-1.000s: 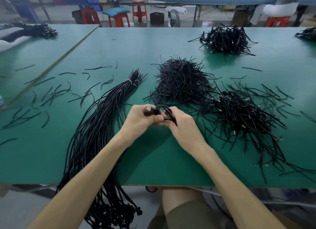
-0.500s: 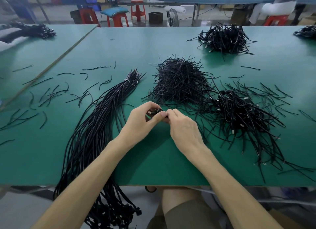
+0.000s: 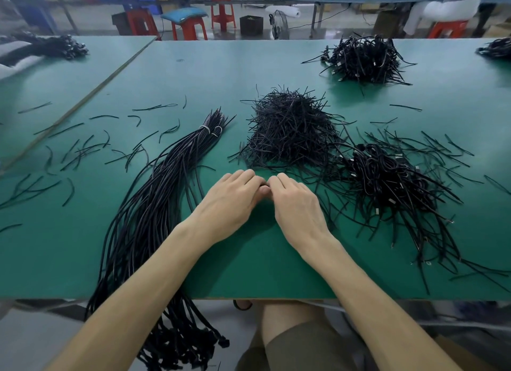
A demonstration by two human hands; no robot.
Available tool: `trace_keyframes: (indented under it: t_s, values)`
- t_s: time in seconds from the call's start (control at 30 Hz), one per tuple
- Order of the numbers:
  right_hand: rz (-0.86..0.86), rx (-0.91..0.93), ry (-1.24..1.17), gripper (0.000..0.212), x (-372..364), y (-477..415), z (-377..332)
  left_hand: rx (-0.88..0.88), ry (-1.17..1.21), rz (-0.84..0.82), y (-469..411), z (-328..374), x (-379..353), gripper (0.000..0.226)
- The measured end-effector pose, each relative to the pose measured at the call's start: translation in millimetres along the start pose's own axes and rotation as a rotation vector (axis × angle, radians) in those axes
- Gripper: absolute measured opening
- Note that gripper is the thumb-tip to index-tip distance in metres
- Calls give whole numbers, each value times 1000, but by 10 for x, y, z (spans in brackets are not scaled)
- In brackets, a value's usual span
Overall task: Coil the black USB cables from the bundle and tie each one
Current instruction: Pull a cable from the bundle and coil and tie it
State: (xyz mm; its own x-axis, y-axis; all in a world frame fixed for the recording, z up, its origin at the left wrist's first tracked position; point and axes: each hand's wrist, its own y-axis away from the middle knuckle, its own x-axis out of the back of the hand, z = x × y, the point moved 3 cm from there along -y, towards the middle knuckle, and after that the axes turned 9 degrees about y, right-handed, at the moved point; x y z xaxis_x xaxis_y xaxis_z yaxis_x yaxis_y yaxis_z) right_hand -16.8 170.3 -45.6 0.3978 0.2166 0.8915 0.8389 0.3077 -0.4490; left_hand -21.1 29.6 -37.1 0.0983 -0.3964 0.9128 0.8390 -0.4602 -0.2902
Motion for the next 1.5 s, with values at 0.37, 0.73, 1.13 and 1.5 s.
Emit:
trace_keyframes:
  t_s: [0.37, 0.73, 1.13, 1.5]
  values:
    - [110, 29, -14, 10, -31, -11, 18, 91, 171, -64, 8, -61, -14, 39]
    - [124, -38, 42, 34, -41, -20, 56, 222, 131, 118, -18, -71, 40, 30]
    - [-210, -180, 39, 71, -282, -64, 155, 612, 283, 302, 35, -276, 64, 52]
    - [-48, -226, 120, 32, -136, -15, 131, 604, 333, 339, 46, -254, 101, 56]
